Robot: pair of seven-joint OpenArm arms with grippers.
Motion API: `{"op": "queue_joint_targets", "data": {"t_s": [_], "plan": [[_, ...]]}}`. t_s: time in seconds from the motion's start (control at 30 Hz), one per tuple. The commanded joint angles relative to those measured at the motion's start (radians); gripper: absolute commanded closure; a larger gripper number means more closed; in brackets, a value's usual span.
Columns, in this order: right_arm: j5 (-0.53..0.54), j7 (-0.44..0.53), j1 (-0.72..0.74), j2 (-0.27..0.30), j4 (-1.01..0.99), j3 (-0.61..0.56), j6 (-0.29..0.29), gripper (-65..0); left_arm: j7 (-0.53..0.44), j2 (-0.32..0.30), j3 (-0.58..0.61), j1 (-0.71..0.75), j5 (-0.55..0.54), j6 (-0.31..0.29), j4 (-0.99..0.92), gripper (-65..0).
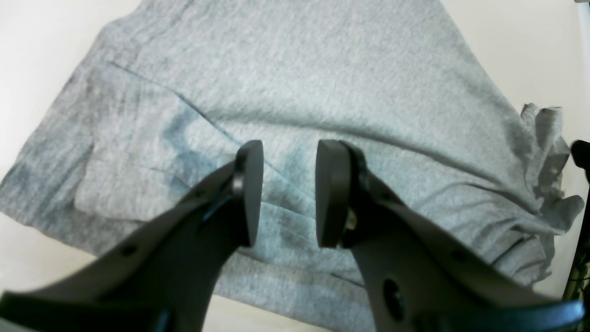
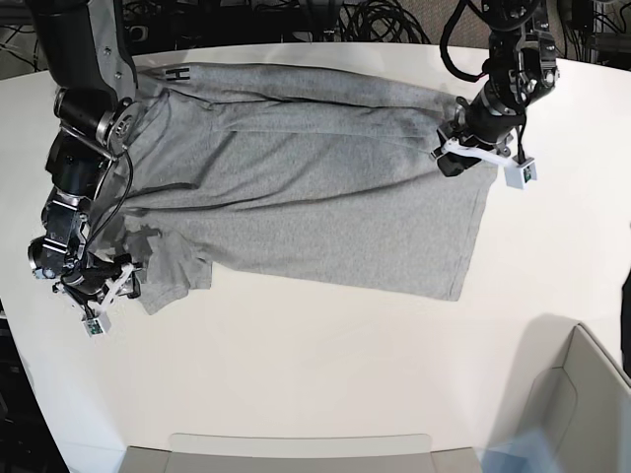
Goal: Fold the T-shirt properly
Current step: 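Move the right gripper down the shirt to the sleeve and hem corner, then move the left gripper to the hem corner beside it and pinch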
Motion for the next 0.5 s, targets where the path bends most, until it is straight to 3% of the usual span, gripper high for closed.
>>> {"op": "queue_joint_targets", "data": {"t_s": [0.0,0.07,0.23,0.47], "plan": [[0.015,0.068,0.034,0.015,-0.028,-0.002,-0.050,-33.7,-0.009,-0.006,-0.003,-0.002,-0.005,-0.003,0.015,-19.8],[0.013,0.131,0.032,0.031,-0.112,-0.003,-0.093,-33.7,-0.009,-0.006,-0.003,0.000,-0.005,-0.003,0.015,-19.8],[0.013,0.180,0.063,0.055,-0.306,-0.003,-0.099,-33.7,-0.009,-0.006,-0.003,0.000,-0.005,0.000,0.015,-19.8],[-0.047,0.177,0.038,0.004,-0.327,-0.098,-0.085,-33.6,-0.009,0.017,-0.004,-0.008,-0.005,-0.002,0.015,-19.9]]}}
